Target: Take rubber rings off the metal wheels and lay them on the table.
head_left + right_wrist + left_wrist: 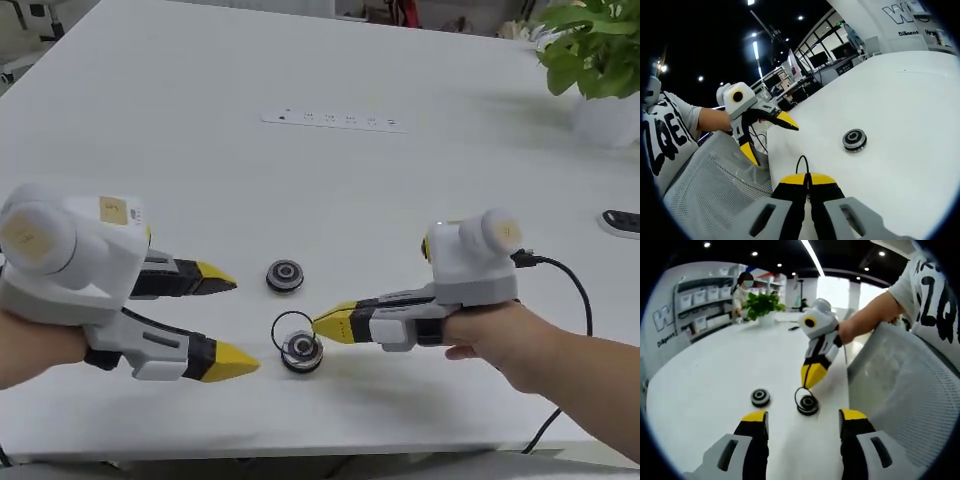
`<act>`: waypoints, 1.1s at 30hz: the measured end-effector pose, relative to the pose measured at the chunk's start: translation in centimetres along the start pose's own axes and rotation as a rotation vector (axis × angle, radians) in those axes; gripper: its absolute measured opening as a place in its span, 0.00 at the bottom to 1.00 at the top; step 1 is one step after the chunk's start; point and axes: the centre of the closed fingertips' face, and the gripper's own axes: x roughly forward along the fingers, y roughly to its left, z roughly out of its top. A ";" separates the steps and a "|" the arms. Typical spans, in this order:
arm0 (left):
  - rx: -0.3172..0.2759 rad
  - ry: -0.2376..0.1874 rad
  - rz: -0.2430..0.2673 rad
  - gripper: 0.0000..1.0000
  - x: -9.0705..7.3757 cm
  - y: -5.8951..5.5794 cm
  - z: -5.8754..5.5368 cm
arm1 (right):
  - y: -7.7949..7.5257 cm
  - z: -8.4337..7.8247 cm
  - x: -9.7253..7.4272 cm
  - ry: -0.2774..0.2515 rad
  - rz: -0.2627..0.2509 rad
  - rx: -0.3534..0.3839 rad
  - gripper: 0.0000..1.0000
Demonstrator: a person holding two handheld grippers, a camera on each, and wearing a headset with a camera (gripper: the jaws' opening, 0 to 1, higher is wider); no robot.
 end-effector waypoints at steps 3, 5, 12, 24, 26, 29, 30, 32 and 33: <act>-0.008 -0.002 0.010 0.60 -0.3 0.2 -0.2 | 0.2 0.2 0.1 0.002 0.005 -0.006 0.00; -0.011 -0.003 0.016 0.61 -0.5 0.3 -0.4 | 0.2 0.3 0.2 0.001 0.008 -0.006 0.00; -0.020 -0.002 0.040 0.63 -1.2 0.6 -1.1 | 0.7 1.6 0.9 -0.012 0.027 -0.008 0.00; -0.047 -0.009 0.083 0.66 -2.6 1.1 -2.1 | 1.2 2.3 2.8 0.009 0.039 -0.025 0.00; -0.050 -0.011 0.090 0.66 -2.8 1.2 -2.2 | 1.0 2.3 3.1 0.017 0.035 -0.027 0.00; -0.054 -0.013 0.096 0.66 -3.0 1.3 -2.3 | 0.7 2.1 3.6 0.027 0.018 -0.029 0.00; -0.056 -0.013 0.097 0.66 -3.0 1.3 -2.3 | 0.6 2.0 3.7 0.030 0.015 -0.030 0.00; -0.060 -0.014 0.104 0.66 -3.1 1.4 -2.4 | 0.6 1.9 4.0 0.037 0.012 -0.031 0.00; -0.062 -0.014 0.104 0.66 -3.2 1.5 -2.4 | 0.6 1.8 4.2 0.042 0.011 -0.032 0.00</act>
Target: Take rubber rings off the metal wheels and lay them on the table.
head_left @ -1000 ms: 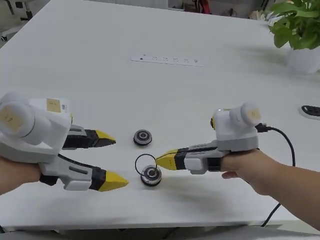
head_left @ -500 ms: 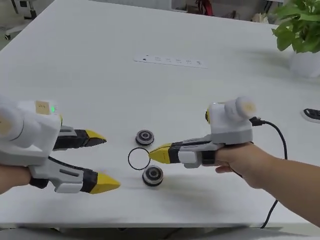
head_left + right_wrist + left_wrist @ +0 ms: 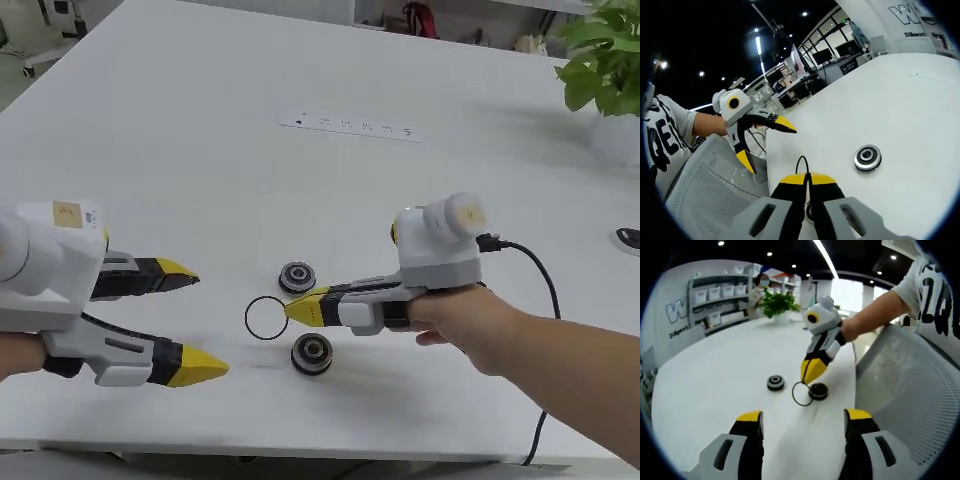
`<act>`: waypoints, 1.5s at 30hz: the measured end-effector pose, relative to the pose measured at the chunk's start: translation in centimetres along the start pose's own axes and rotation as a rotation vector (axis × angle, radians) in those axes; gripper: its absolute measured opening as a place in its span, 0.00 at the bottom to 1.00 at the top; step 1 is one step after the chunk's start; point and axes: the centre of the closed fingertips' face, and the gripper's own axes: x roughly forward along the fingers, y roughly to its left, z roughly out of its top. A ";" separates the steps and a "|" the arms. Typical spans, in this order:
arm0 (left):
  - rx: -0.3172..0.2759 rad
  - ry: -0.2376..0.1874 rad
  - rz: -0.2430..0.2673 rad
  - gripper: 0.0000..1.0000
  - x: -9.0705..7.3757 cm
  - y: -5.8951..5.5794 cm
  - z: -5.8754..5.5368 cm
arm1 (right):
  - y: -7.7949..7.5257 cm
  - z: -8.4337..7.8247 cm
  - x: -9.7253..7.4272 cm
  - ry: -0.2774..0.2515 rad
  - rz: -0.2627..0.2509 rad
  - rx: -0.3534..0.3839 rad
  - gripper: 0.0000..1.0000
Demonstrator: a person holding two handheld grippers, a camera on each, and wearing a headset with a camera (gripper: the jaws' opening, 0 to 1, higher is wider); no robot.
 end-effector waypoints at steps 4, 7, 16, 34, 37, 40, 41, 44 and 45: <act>-0.001 0.004 0.004 0.66 -0.1 0.1 -0.2 | -0.1 -0.4 0.6 0.018 -0.009 -0.006 0.00; -0.001 0.006 0.007 0.66 -0.1 0.1 -0.3 | -0.3 -0.6 0.9 0.025 -0.020 -0.011 0.00; -0.005 0.011 0.010 0.67 -0.1 0.1 -0.5 | -0.9 -1.4 1.4 0.059 -0.063 -0.029 0.00; 0.002 0.024 0.010 0.67 -0.2 0.1 -0.6 | -1.2 -1.0 1.1 0.053 -0.091 -0.087 0.10; 0.004 0.024 0.009 0.67 -0.2 0.1 -0.5 | -1.3 -0.9 0.9 0.045 -0.095 -0.088 0.13; 0.008 0.034 0.003 0.66 -0.1 0.2 -0.5 | -1.3 -0.5 0.5 0.033 -0.096 -0.091 0.16; 0.013 0.036 0.002 0.66 -0.1 0.2 -0.5 | -1.3 -0.4 0.4 0.029 -0.096 -0.094 0.17; 0.021 0.038 -0.001 0.66 0.0 0.3 -0.2 | -1.3 -0.3 0.1 0.020 -0.098 -0.096 0.19; 0.022 0.037 -0.002 0.66 0.0 0.3 0.0 | -1.3 -0.2 -0.1 0.014 -0.099 -0.095 0.20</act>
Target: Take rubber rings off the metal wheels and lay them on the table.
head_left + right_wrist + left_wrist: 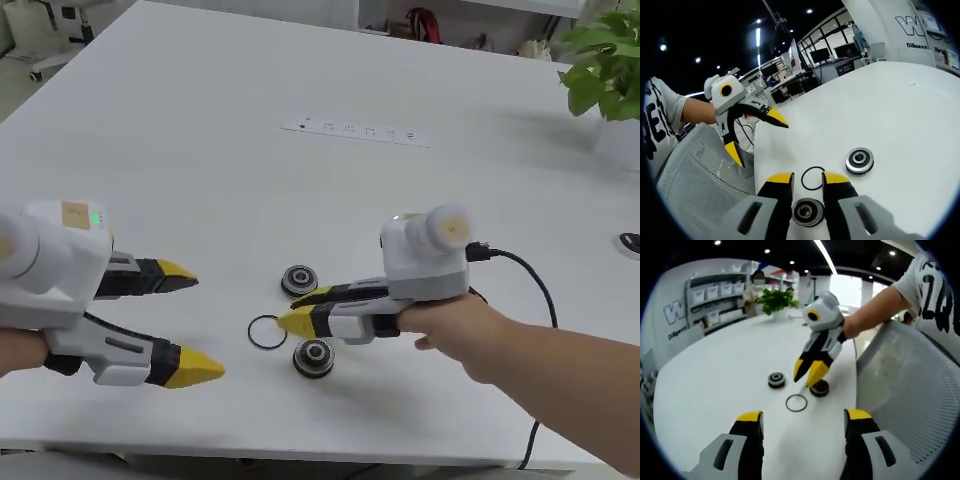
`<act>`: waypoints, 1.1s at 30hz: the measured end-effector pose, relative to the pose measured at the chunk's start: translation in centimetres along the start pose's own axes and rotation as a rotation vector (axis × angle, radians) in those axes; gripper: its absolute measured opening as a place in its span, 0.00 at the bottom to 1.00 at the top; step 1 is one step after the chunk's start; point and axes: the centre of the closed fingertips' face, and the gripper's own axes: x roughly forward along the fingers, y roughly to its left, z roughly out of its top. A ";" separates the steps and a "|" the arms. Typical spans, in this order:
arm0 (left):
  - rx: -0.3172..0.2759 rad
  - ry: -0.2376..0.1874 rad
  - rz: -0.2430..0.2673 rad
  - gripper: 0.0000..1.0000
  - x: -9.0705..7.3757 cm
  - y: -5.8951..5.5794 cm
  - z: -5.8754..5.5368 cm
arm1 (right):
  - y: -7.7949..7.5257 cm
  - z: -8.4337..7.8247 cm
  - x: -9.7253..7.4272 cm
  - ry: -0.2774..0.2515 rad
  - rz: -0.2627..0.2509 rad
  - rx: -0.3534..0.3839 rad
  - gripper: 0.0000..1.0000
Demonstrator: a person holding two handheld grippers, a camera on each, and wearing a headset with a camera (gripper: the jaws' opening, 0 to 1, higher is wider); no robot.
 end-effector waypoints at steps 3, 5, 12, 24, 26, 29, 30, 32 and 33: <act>-0.003 -0.005 -0.005 0.66 0.2 0.1 0.3 | 0.0 0.2 -0.4 -0.011 0.001 -0.001 0.22; -0.002 -0.003 -0.010 0.66 0.3 0.0 0.5 | 0.0 0.2 -0.7 -0.017 0.002 -0.006 0.23; 0.024 0.010 -0.024 0.66 0.8 0.0 0.9 | 0.0 0.4 -1.9 -0.034 -0.001 -0.067 0.29; 0.075 0.029 -0.059 0.66 2.1 -0.6 1.8 | 0.0 0.6 -4.0 -0.053 0.002 -0.124 0.32; 0.079 0.030 -0.065 0.66 2.2 -0.7 1.9 | 0.0 0.3 -4.3 -0.046 0.003 -0.129 0.33; 0.080 0.029 -0.070 0.66 2.4 -0.7 2.1 | 0.0 -0.1 -4.6 -0.038 0.000 -0.144 0.32; 0.080 0.028 -0.072 0.66 2.5 -0.8 2.2 | 0.1 -0.2 -4.6 -0.036 0.001 -0.146 0.31; 0.081 0.027 -0.078 0.65 2.7 -0.8 2.3 | 0.0 -0.6 -4.7 -0.028 0.006 -0.154 0.30; 0.081 0.028 -0.082 0.65 2.8 -0.9 2.3 | 0.1 -0.7 -4.8 -0.027 0.007 -0.160 0.30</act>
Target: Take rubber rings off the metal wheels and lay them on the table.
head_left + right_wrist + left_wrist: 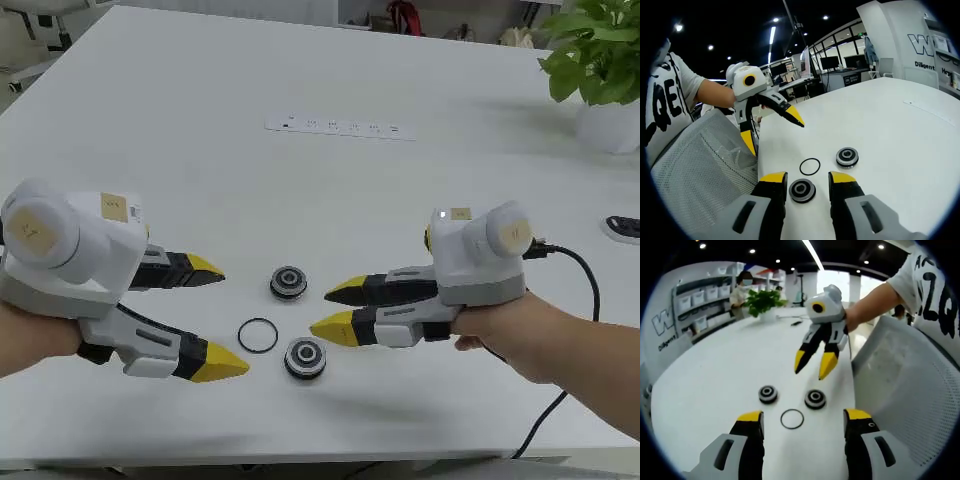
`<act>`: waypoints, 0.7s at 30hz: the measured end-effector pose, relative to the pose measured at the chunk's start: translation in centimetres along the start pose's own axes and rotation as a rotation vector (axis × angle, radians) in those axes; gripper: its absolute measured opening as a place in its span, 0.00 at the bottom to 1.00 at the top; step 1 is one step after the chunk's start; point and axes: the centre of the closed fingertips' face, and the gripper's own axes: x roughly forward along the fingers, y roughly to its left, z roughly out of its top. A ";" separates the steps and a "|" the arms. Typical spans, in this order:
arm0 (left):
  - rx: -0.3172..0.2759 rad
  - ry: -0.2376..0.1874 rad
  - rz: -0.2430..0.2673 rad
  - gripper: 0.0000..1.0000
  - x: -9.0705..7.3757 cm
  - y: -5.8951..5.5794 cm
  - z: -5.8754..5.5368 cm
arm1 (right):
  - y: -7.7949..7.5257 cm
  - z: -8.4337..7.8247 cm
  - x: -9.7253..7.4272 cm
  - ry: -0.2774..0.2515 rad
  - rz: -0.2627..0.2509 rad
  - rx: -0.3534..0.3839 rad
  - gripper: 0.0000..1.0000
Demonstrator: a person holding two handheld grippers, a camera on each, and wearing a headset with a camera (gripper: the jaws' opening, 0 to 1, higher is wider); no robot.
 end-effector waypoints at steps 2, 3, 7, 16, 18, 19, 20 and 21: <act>0.005 0.004 -0.008 0.65 0.2 -0.2 0.0 | 0.2 -0.2 -0.1 0.006 0.007 -0.011 0.30; 0.008 0.006 -0.013 0.65 0.4 -0.3 0.1 | 0.4 -0.3 -0.1 0.006 0.013 -0.020 0.29; 0.016 0.006 -0.024 0.65 0.7 -0.4 0.3 | 0.7 -0.6 -0.1 0.020 0.024 -0.036 0.29; 0.030 0.012 -0.048 0.65 1.8 -0.8 0.7 | 0.7 -1.9 -0.1 0.057 0.018 -0.034 0.31; 0.033 0.015 -0.054 0.64 2.0 -0.9 0.8 | 0.9 -2.2 -0.1 0.069 0.021 -0.048 0.31; 0.034 0.016 -0.057 0.64 2.2 -0.9 0.8 | 0.9 -2.4 -0.1 0.077 0.022 -0.055 0.31; 0.034 0.016 -0.058 0.64 2.3 -0.9 0.8 | 0.9 -2.5 -0.1 0.081 0.023 -0.058 0.31; 0.032 0.016 -0.061 0.63 2.5 -0.9 0.9 | 1.0 -2.6 0.0 0.086 0.026 -0.062 0.31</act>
